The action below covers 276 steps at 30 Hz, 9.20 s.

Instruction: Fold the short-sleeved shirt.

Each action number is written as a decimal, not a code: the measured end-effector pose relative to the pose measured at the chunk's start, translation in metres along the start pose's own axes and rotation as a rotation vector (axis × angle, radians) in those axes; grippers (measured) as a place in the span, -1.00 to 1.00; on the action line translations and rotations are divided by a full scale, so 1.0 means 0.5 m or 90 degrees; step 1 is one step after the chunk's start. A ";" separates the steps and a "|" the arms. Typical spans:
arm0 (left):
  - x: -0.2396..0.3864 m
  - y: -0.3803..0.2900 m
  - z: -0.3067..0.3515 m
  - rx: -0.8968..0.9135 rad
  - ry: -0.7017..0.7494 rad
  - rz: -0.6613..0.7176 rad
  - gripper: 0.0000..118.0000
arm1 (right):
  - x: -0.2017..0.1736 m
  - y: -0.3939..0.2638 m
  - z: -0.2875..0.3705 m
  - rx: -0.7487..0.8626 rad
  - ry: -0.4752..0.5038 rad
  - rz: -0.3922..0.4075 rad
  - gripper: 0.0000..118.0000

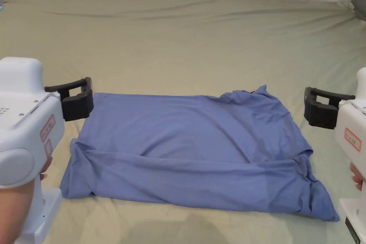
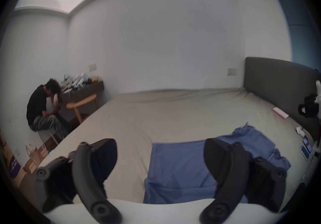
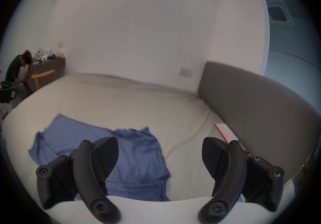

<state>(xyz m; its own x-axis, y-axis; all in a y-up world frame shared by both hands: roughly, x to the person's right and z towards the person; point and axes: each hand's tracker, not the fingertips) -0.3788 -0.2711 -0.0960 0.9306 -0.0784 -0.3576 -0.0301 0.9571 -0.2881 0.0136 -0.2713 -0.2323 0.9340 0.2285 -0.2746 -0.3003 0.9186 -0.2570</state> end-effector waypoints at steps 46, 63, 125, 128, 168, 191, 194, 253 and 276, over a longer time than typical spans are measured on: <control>-0.085 -0.442 -0.228 -0.456 0.061 0.094 0.67 | 0.007 -0.181 0.044 -0.133 -0.035 0.120 -0.96; -0.024 -0.338 -0.116 -0.368 0.020 0.034 -0.89 | 0.106 -0.417 -0.185 -0.507 0.021 -0.042 0.92; -0.060 -0.048 0.113 -0.039 0.020 0.001 0.55 | -0.013 -0.012 0.113 -0.039 0.021 0.064 0.80; -0.010 0.009 0.130 0.030 0.026 -0.027 -0.07 | -0.064 0.029 0.138 0.034 0.036 0.064 0.58; -0.144 -0.337 -0.585 -0.394 0.035 0.017 0.55 | -0.087 -0.090 -0.131 -0.132 0.019 0.115 -0.96; -0.052 -0.168 -0.303 -0.230 -0.057 -0.134 -1.00 | 0.037 -0.216 -0.473 -0.425 0.054 0.048 0.82; -0.055 -0.174 -0.281 -0.229 -0.053 -0.134 -1.00 | 0.042 -0.263 -0.533 -0.487 0.064 0.010 0.82; -0.109 -0.440 -0.043 -0.547 -0.122 -0.217 -1.00 | 0.068 -0.445 -0.047 -0.687 0.231 0.154 -0.42; 0.057 0.092 0.220 0.144 -0.001 -0.028 -0.01 | -0.078 0.091 0.241 0.090 0.058 0.055 0.18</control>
<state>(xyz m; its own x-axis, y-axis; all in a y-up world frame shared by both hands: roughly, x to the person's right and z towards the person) -0.3136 -0.1985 -0.0219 0.9297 -0.1207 -0.3479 0.0927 0.9910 -0.0962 -0.0132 -0.1995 -0.1217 0.8824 0.2846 -0.3748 -0.3427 0.9344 -0.0974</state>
